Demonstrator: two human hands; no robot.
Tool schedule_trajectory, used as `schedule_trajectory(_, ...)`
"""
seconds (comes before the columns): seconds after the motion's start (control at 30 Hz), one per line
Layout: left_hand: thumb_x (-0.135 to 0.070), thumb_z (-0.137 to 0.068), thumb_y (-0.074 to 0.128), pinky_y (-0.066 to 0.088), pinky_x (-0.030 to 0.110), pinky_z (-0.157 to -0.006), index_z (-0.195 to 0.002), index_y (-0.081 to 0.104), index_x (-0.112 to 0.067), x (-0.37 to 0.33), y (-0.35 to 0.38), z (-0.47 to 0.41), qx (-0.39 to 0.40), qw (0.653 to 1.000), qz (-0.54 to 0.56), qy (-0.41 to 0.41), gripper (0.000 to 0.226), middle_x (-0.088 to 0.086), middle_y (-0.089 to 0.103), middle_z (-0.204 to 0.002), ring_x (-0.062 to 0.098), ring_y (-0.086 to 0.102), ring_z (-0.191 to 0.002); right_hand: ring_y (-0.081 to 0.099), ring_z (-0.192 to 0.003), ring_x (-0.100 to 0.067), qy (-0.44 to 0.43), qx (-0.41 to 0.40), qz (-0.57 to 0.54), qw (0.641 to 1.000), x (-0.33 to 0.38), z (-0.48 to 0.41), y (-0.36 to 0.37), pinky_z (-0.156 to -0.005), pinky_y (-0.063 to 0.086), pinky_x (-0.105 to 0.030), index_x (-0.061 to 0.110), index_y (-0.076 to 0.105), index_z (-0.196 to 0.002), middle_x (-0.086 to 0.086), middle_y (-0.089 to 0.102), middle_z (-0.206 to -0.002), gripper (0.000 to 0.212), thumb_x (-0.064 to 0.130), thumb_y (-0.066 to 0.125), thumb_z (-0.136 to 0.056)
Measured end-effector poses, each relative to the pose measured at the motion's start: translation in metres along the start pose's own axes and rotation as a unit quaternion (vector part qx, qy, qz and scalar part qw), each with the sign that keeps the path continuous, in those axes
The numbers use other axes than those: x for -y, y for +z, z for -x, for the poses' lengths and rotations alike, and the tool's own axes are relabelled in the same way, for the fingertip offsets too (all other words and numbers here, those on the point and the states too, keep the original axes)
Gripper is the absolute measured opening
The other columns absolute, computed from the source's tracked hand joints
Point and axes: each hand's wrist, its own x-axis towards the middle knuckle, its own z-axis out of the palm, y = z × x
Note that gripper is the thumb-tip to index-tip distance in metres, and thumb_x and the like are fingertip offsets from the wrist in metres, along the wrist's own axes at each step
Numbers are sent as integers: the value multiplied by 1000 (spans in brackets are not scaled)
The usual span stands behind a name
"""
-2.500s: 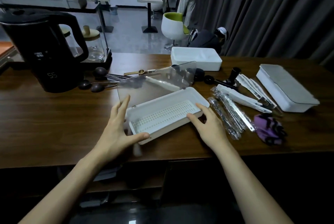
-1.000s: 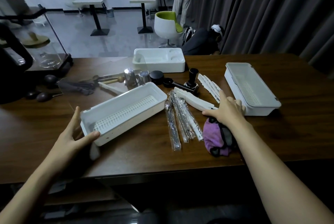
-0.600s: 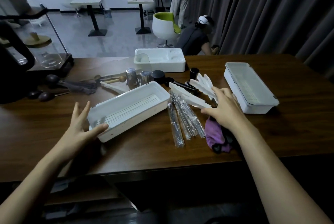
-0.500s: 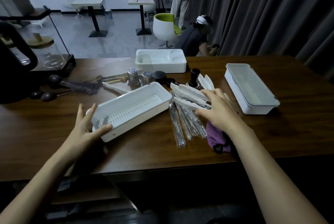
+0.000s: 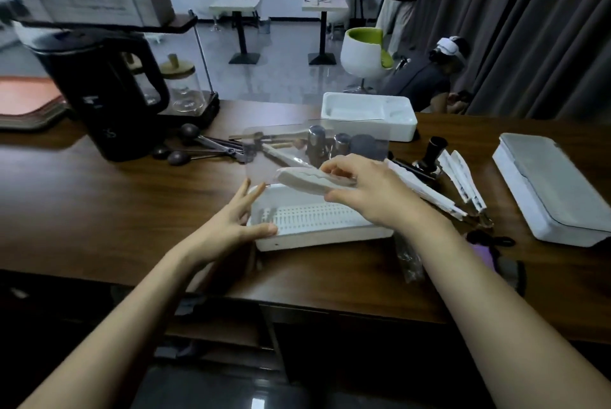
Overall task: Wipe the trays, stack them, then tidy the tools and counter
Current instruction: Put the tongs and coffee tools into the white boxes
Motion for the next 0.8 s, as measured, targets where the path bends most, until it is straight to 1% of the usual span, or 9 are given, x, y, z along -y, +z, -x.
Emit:
schedule_trajectory(0.07,-39,-78,86,25,20,-115,-157,25,-44,4,-1,0,5,1000,14,6,99,-23,1,-165,-6,20,-143,57,-109,-10,1,42,10,999,3,-15,17,-95,47,-33,35,63,-123,10,63,-119,39,36,77,-86)
schedule_trajectory(0.13,-48,-74,87,29,23,-119,-158,26,-44,11,-2,0,8,1000,30,5,104,-25,18,-162,-13,33,-137,59,-109,-15,23,88,37,995,-4,-24,33,-91,49,-33,34,63,-123,8,63,-117,41,34,78,-85)
schedule_trajectory(0.23,-35,-82,83,38,0,-92,-157,28,-46,14,0,1,-1,999,46,2,93,-34,39,-137,-34,41,-107,59,-112,-18,69,147,74,984,-21,-29,42,-92,48,-31,32,63,-124,5,62,-119,39,29,75,-87)
schedule_trajectory(0.27,-32,-83,82,38,-3,-87,-156,30,-46,14,1,1,-7,999,47,4,91,-36,41,-132,-35,43,-104,59,-113,-19,83,165,79,980,-25,-31,42,-94,48,-33,32,63,-124,4,62,-121,37,27,73,-88)
schedule_trajectory(0.43,-32,-85,80,37,-4,-88,-156,29,-46,12,0,-2,1,1000,29,9,89,-40,40,-127,-36,43,-104,47,-126,-28,123,215,170,954,-28,-43,44,-108,40,-45,36,59,-125,-2,57,-135,32,28,66,-94)
schedule_trajectory(0.5,-31,-86,80,38,-4,-88,-156,28,-47,12,0,-2,3,1000,27,10,88,-38,42,-127,-35,45,-103,41,-128,-29,121,227,182,949,-26,-44,45,-109,38,-41,34,58,-129,-3,55,-138,35,28,65,-95)
schedule_trajectory(0.57,-30,-86,79,40,0,-94,-156,29,-46,12,-1,-4,3,1000,28,13,88,-37,44,-127,-33,47,-104,41,-129,-30,115,235,174,950,-26,-42,43,-106,37,-38,30,54,-136,-4,54,-141,43,28,66,-95)
schedule_trajectory(0.67,-27,-88,78,41,-2,-84,-156,29,-46,13,-1,-4,5,999,34,10,86,-33,47,-126,-30,52,-101,48,-129,-27,106,244,123,956,-30,-37,35,-109,39,-39,26,52,-141,-2,54,-143,51,30,69,-93)
schedule_trajectory(0.8,-32,-86,79,43,2,-87,-155,29,-50,15,-1,-4,6,999,36,13,87,-33,46,-131,-28,51,-106,46,-132,-17,102,250,44,962,-36,-29,27,-113,36,-35,26,50,-145,6,50,-144,55,31,69,-93)
